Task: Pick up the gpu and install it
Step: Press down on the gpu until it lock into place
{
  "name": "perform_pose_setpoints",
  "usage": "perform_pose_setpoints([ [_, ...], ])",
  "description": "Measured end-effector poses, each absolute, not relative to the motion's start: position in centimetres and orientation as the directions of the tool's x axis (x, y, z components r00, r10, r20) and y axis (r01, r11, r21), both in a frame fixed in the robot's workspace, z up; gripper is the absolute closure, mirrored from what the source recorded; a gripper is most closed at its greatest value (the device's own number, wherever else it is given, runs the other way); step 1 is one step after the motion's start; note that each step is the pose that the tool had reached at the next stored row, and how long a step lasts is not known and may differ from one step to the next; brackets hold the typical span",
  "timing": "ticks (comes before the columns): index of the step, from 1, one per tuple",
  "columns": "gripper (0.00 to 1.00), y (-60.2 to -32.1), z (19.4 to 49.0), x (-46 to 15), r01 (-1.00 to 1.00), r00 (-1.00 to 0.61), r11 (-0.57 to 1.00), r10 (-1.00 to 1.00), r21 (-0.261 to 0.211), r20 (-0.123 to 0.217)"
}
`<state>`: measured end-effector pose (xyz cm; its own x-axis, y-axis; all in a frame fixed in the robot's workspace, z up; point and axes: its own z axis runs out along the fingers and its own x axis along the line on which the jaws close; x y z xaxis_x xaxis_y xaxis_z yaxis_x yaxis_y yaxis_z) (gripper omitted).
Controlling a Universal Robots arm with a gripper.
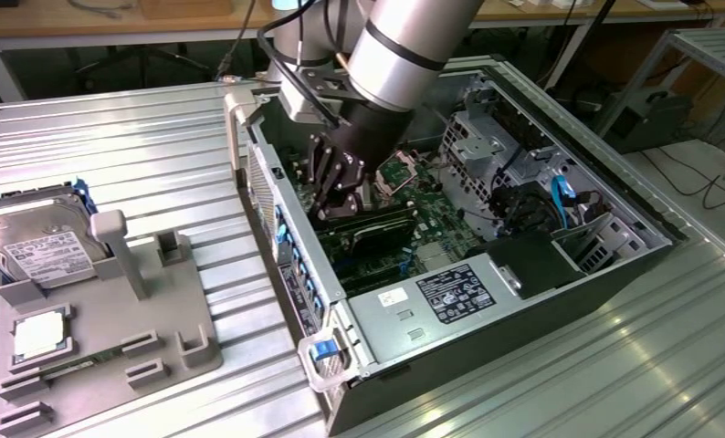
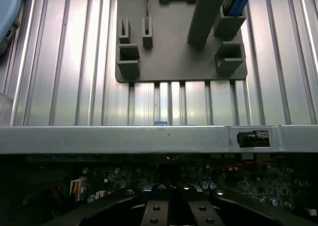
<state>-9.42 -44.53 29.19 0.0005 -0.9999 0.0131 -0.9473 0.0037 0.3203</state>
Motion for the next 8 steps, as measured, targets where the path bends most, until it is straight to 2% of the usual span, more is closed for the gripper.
perform_pose_setpoints([
  [8, 0.89, -44.3, 29.11, -9.53, -0.947, 0.0, 0.004, -1.0, 0.32, 0.014],
])
